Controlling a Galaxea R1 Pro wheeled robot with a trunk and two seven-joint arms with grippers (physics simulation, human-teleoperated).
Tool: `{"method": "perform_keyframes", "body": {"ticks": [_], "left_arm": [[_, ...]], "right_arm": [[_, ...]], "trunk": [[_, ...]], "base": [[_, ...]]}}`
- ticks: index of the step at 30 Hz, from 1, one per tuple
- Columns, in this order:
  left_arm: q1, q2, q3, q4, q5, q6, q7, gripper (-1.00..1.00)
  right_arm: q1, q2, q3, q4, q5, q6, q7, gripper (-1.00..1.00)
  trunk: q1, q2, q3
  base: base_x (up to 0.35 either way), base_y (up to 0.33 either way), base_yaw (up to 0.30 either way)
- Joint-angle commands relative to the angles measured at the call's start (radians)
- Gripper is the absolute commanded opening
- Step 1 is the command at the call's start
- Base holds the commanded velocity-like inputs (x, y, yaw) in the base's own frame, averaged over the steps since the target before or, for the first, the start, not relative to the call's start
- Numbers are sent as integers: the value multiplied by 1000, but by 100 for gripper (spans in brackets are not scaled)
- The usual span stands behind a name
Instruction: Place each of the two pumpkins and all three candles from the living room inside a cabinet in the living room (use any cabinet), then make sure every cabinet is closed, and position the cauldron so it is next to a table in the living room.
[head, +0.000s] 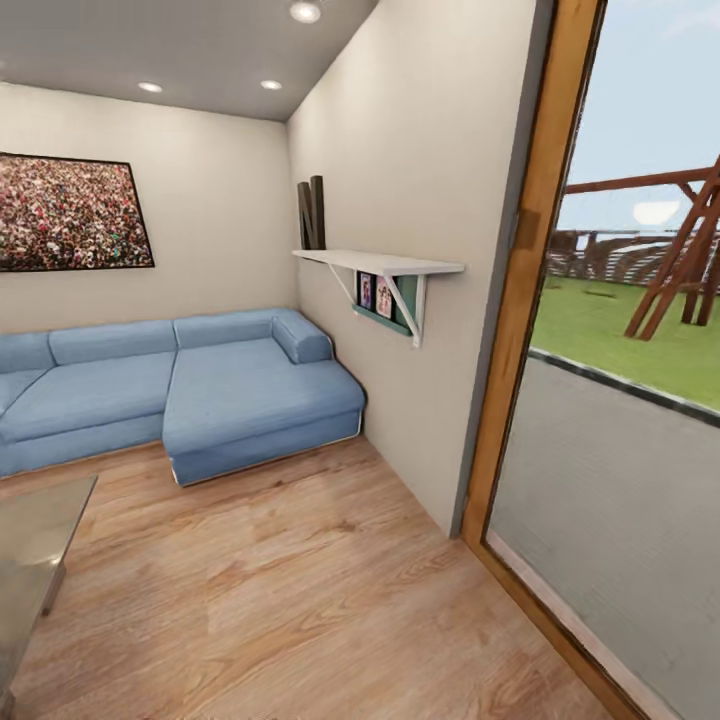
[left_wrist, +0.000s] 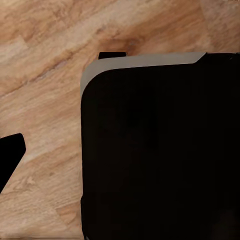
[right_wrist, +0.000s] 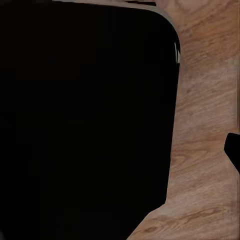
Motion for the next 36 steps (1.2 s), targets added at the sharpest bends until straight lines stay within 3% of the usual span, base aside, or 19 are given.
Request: {"method": "perform_keyframes", "body": {"ticks": [1,11,22,30,36], "left_arm": [[0,0,0,-1,0,-2,0,100],[0,4,1,-1,3,-2,2,100],[0,7,1,-1,4,-3,2,100],[0,7,1,-1,7,-56,2,100],[0,7,2,0,7,-60,2,100]], "right_arm": [[-1,0,0,2,1,-10,0,100],[-1,26,3,3,3,-27,0,100],[0,27,2,1,-4,-81,0,100],[-1,27,-2,4,-9,-182,-3,100],[-1,27,-3,6,-9,-198,-3,100]], "trunk": [[-4,7,2],[-42,77,34],[-84,154,67],[-115,210,92],[-138,252,111]], "base": [[0,0,274],[0,0,274],[0,0,274],[0,0,272],[0,0,200]]}}
